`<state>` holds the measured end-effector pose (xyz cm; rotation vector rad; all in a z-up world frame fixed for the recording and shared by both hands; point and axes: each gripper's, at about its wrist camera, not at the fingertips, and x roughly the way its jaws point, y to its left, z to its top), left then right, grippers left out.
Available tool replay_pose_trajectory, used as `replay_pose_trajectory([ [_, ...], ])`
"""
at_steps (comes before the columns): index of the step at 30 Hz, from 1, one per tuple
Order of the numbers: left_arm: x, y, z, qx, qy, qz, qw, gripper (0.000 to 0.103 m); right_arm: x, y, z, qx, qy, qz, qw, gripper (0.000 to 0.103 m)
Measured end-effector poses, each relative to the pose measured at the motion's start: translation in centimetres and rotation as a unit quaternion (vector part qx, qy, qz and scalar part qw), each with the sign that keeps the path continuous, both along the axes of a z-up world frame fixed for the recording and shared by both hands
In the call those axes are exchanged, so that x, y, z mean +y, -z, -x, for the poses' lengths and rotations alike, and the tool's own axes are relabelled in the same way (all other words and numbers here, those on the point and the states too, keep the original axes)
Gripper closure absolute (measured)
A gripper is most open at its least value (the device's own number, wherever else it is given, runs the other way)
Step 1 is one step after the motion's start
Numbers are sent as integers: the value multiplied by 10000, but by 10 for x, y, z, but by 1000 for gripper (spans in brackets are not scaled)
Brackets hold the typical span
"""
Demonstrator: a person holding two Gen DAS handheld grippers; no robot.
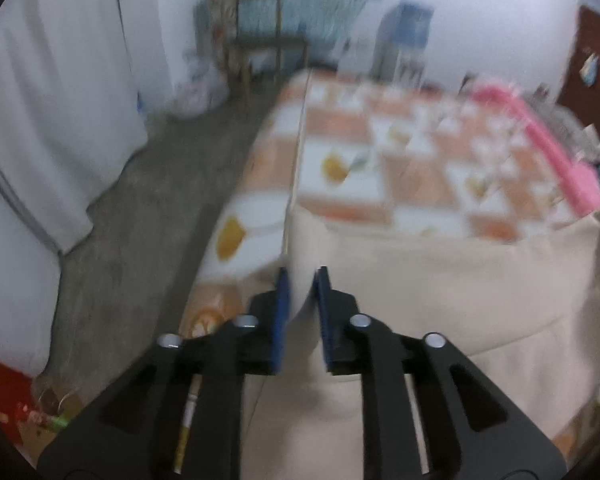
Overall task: Fold large clothes
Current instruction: 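Release the sweatshirt and pull both grippers back from the bundle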
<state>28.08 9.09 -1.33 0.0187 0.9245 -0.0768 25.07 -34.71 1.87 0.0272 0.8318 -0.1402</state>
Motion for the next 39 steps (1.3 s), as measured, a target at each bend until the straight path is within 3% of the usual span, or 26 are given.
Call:
replay_pose_trajectory([
  [1,6,6,-1,97,-75,26,9999,67,-8,7,0,121,183,-26,9998,88],
  [3,18,5,5,47,-174,235,9996,58,-27,11,12,109,418,-331,9985,85],
  [4,24,1,10,-11,-207,308,9993,51,-34,9,20,69,516,-462,9976,78],
  [10,41,-27,58,-407,-223,417,9981,34,-61,-12,94,-243,1001,-1027,9894,55],
  [15,29,-51,119,-665,256,820,9941,19,-36,-22,146,-203,834,-1125,9899,37],
  [19,5,-54,165,-849,522,915,9908,11,0,-28,180,-279,444,-1096,9926,24],
  [26,-29,-43,200,-793,366,406,9953,10,69,-23,216,-378,-61,-909,9951,12],
  [30,-35,-42,220,-1019,216,265,9942,10,99,-22,229,-505,-203,-648,9964,7],
  [34,-42,-41,235,-1086,-59,331,9935,10,121,-25,242,-667,-210,-167,9974,7],
  [39,-62,-40,243,-924,-151,199,9954,10,127,-34,253,-755,-224,-75,9969,7],
])
